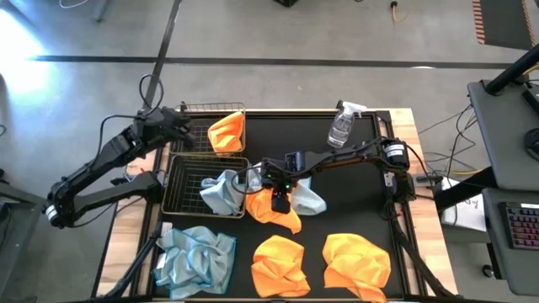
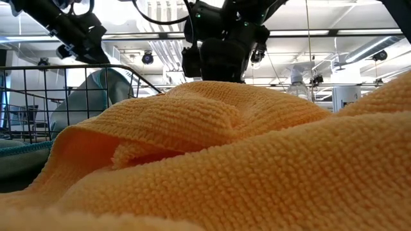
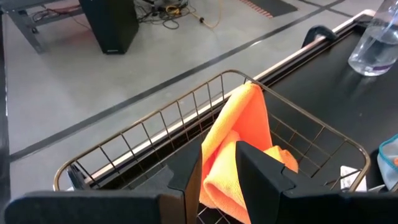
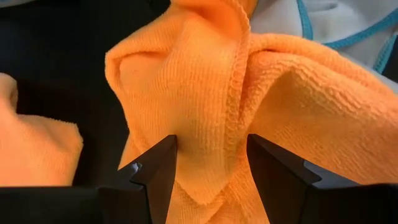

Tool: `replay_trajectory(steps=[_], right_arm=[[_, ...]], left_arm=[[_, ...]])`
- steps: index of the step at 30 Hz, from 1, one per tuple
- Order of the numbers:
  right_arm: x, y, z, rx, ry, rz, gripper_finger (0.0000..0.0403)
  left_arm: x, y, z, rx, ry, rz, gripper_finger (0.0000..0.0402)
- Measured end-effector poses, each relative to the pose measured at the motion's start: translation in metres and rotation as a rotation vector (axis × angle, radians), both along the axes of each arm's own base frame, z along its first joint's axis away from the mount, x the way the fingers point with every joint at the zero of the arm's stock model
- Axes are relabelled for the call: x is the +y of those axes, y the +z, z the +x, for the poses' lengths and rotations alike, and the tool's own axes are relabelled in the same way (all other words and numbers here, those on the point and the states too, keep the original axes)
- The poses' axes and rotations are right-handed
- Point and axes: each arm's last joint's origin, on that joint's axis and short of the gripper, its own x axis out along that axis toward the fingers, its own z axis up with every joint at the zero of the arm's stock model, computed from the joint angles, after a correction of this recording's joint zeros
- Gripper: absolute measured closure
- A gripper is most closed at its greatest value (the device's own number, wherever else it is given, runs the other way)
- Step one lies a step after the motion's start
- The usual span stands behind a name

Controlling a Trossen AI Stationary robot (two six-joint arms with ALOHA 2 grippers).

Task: Sort microfiber towel by color & place in baskets
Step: Put the yellow towel into the top wire basket

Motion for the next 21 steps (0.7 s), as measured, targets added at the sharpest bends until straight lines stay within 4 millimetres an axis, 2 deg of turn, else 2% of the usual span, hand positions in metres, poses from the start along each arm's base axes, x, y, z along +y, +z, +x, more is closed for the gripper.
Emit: replay_trajectory(steps=[7,11,19,21], right_arm=[[0.0000,-0.0030,-0.0004,-0.007,0.000,0.000,0.0233],[0.0000,-0.0030,-0.0003,-0.008,0.001,-0.001,0.0271],[0.0000,-0.0029,-0.0001,-0.014,0.017,-0.009,0.0375],[-0.0002,-0.0029,-0.0001,-0.014,0.017,-0.009,0.0389]], left_arm=[[0.0041,-0.0037,0.0048,0.025,-0.001,-0.021,0.0318],[0.0044,-0.0038,0.0051,0.025,0.000,-0.021,0.0318],[0.0035,-0.0028,0.0039,0.019,0.001,-0.014,0.0318],[0.0034,-0.0028,0.0039,0.019,0.001,-0.014,0.0318]])
